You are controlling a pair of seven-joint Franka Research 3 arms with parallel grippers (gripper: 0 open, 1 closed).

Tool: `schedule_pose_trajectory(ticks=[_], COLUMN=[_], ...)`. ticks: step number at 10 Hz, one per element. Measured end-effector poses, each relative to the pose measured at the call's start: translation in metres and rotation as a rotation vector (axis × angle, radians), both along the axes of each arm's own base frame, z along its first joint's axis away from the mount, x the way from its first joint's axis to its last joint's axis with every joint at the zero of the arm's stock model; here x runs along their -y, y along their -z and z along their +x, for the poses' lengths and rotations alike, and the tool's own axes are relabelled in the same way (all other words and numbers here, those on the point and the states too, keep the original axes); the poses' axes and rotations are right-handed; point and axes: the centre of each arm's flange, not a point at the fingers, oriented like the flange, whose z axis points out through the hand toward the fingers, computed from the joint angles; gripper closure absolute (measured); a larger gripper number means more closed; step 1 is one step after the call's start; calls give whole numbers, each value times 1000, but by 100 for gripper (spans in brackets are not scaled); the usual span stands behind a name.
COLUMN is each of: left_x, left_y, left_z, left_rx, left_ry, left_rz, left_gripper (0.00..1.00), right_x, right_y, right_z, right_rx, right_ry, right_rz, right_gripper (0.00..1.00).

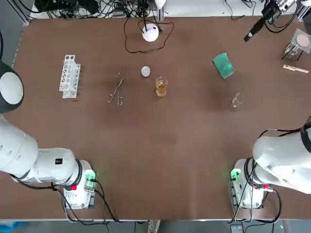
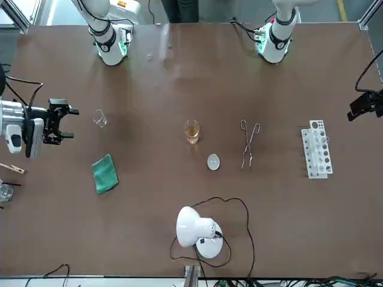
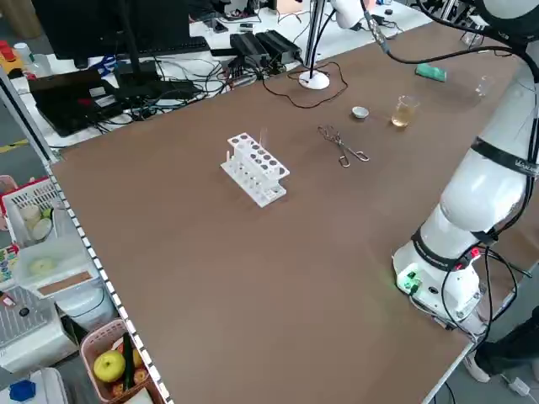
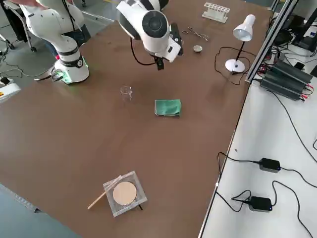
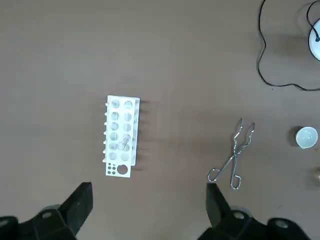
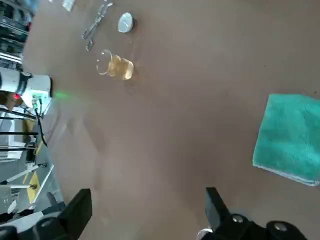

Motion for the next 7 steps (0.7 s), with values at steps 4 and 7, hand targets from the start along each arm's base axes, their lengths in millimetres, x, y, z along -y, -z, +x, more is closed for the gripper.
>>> schedule_pose_trajectory(ticks=[4,7], left_x=[0,0], left_y=[0,0], left_z=[0,0], left_rx=[0,0], left_ry=[0,0], left_rz=[0,0], left_gripper=[0,0], right_x=[-78,-110], right_y=[-56,-90], right_z=[-16,-34], right_rx=[-84,-124], right_ry=[161,324], right_rz=[-260,-405], right_gripper=[0,0])
